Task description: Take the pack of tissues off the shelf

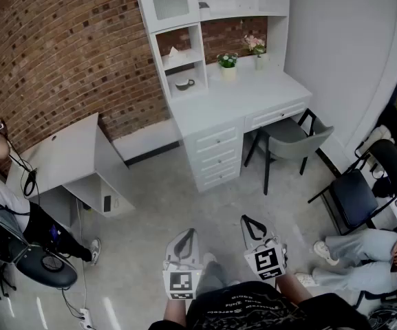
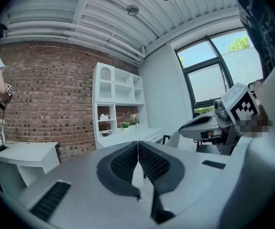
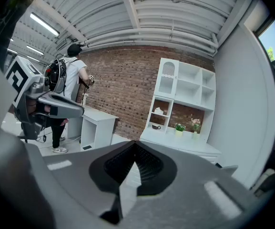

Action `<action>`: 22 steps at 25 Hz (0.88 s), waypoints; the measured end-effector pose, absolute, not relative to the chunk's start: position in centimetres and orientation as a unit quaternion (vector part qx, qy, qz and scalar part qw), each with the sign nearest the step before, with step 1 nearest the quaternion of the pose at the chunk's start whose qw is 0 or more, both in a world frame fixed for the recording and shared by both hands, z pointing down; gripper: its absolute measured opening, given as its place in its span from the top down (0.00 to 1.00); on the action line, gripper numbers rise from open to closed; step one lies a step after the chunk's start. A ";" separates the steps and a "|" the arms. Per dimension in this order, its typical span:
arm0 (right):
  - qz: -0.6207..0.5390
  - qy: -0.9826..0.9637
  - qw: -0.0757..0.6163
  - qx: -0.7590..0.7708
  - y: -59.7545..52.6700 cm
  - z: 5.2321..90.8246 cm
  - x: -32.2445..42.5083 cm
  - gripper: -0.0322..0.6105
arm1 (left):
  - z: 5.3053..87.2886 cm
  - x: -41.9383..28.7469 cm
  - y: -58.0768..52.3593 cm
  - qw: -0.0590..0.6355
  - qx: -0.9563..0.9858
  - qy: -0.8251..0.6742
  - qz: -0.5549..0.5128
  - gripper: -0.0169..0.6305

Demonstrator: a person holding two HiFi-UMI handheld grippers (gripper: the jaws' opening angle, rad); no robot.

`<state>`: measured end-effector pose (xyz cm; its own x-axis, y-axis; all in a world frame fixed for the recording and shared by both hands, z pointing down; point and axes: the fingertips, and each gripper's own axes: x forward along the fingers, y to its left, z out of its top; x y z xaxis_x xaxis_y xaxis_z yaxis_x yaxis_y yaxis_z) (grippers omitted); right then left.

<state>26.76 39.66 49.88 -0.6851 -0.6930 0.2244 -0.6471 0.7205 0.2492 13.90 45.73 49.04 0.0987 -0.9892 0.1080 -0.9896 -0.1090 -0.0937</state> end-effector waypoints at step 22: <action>-0.043 -0.919 0.169 0.353 36.4 51.7 25.6 0.94 | 50.7 12.5 40.9 0.044 0.751 -0.657 0.054 0.96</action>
<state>25.57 36.44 51.72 -0.6931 -0.6637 0.2811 -0.6348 0.7468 0.1981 12.46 40.92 50.71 0.1306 -0.9817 0.1386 -0.9911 -0.1326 -0.0056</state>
